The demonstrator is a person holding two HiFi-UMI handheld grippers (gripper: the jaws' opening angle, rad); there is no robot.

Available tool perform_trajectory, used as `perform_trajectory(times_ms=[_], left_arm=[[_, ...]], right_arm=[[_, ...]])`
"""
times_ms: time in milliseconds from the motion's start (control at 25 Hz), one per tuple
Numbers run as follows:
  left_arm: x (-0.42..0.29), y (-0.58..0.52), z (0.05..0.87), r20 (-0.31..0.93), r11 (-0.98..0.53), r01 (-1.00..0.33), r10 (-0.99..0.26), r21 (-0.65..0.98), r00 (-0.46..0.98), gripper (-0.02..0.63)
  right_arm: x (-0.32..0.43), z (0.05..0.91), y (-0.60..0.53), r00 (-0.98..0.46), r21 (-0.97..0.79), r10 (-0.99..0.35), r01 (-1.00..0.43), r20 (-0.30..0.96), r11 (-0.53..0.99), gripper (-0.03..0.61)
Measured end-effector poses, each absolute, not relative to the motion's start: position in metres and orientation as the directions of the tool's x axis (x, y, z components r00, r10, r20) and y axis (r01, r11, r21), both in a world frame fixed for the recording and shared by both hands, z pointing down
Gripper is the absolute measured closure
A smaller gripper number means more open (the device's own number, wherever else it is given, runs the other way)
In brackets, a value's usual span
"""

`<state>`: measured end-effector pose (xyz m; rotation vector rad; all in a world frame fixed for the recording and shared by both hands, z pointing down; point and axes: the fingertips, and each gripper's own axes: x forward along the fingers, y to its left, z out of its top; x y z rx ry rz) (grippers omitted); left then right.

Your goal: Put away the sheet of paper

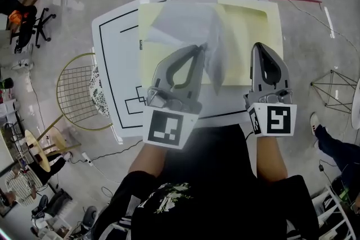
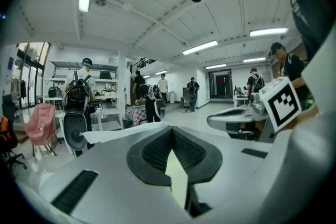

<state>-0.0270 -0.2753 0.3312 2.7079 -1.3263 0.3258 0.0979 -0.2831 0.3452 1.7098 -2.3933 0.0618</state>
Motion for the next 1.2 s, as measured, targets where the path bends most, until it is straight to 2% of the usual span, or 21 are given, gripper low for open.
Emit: perform_trajectory(times_ms=[200,360,560,800,1000,1200], left_arm=[[-0.046,-0.276,0.386,0.441,-0.661,-0.751,-0.674,-0.003,0.592,0.614],[-0.071,-0.277,0.427,0.594,-0.675,-0.734,-0.621,-0.072,0.512,0.614],[-0.099,-0.276,0.466,0.721,-0.722,-0.668,-0.558,-0.178,0.411,0.614],[-0.104,-0.291,0.481,0.767,-0.741,-0.642,-0.524,-0.196,0.37,0.614],[-0.098,-0.303,0.481,0.75,-0.672,-0.739,-0.51,-0.041,0.422,0.614],[-0.1,-0.308,0.49,0.775,-0.627,-0.778,-0.51,-0.038,0.373,0.614]], right_arm=[[0.097,0.357,-0.286,-0.344,0.065,-0.916,-0.929,0.206,0.364,0.58],[0.099,0.374,-0.285,-0.358,0.049,-0.901,-0.924,0.245,0.38,0.58],[0.087,0.39,-0.286,-0.386,0.032,-0.882,-0.912,0.272,0.409,0.58],[0.089,0.403,-0.285,-0.404,0.019,-0.866,-0.903,0.295,0.428,0.58],[0.094,0.405,-0.288,-0.405,-0.001,-0.867,-0.906,0.289,0.423,0.58],[0.101,0.411,-0.292,-0.399,-0.011,-0.869,-0.91,0.291,0.414,0.58]])
